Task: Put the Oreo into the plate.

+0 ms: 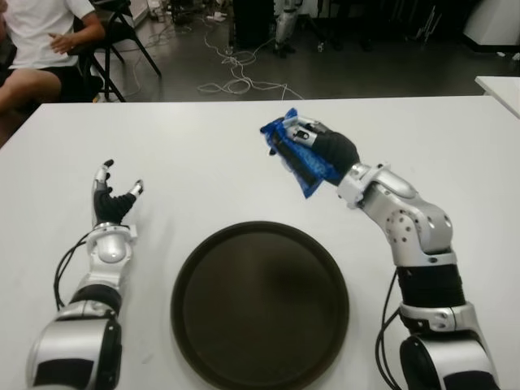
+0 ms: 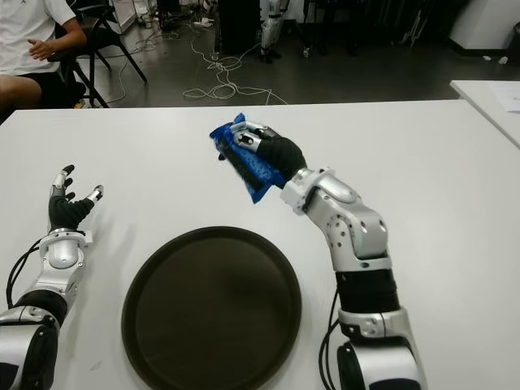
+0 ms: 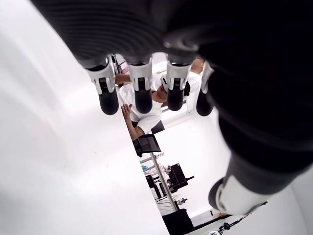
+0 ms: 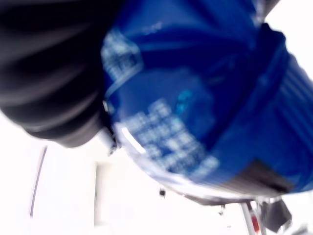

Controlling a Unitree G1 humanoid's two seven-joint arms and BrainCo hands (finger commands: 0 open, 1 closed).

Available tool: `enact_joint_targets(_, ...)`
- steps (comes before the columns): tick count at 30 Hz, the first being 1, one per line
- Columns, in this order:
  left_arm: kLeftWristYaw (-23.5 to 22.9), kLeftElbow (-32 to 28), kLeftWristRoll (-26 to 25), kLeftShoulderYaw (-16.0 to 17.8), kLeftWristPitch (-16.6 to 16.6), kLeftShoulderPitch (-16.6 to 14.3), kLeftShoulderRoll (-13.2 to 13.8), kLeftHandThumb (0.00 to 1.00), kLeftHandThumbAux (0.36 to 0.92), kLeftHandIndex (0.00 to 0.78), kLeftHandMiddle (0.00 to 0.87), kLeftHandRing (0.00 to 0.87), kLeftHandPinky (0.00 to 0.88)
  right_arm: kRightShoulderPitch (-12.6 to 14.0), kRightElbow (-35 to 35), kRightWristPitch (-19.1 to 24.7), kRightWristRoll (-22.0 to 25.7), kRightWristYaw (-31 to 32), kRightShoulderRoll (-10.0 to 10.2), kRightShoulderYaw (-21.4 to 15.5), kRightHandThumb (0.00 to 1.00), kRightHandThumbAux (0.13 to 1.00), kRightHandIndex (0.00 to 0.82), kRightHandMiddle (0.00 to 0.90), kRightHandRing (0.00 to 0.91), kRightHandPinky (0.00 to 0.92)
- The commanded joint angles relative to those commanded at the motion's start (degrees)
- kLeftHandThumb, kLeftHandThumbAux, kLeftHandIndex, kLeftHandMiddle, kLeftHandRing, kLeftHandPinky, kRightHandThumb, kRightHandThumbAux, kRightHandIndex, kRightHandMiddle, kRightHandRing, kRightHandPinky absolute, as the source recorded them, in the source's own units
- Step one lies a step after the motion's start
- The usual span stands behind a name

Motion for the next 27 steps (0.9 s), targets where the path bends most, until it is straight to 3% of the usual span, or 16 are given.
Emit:
enact_joint_targets(6,0.47,0.01,0.37,-0.27,-0.29,0.10,0.12,0.000,0.765,0.041,0.049,0.029,0.018,0.89,-1.85,0.91,-0.02,0.28,-0.66,1.24,0.716,0.716,0.439,0.798,0.809,0.815)
enact_joint_targets(10,0.89,0.05,0.72,-0.53,-0.08,0.12,0.20,0.000,0.766,0.044,0.054,0.035,0.021,1.61,-2.60,-0.84,-1.90,-0.17,-1.10,2.87,0.717,0.716,0.439,0.798,0.809,0.814)
enact_joint_targets(12,1.02,0.02,0.89,-0.63,-0.01,0.12,0.27,0.000,0.759,0.045,0.055,0.034,0.020,1.90,-2.66,-2.61,-3.61,-0.52,-1.33,3.98,0.719,0.716,0.439,0.801,0.811,0.815)
enact_joint_targets(16,1.47,0.04,1.04,-0.56,0.23,0.00,0.27,0.000,0.752,0.046,0.065,0.043,0.025,3.19,-1.17,-10.57,-10.24,-1.75,-1.66,7.73,0.720,0.715,0.439,0.815,0.818,0.813)
enact_joint_targets(27,1.08,-0.05,0.81,-0.44,0.16,0.03,0.14,0.000,0.740,0.046,0.063,0.041,0.015,4.42,2.22,-23.49,-18.13,-0.42,-2.48,12.54,0.712,0.715,0.441,0.801,0.811,0.801)
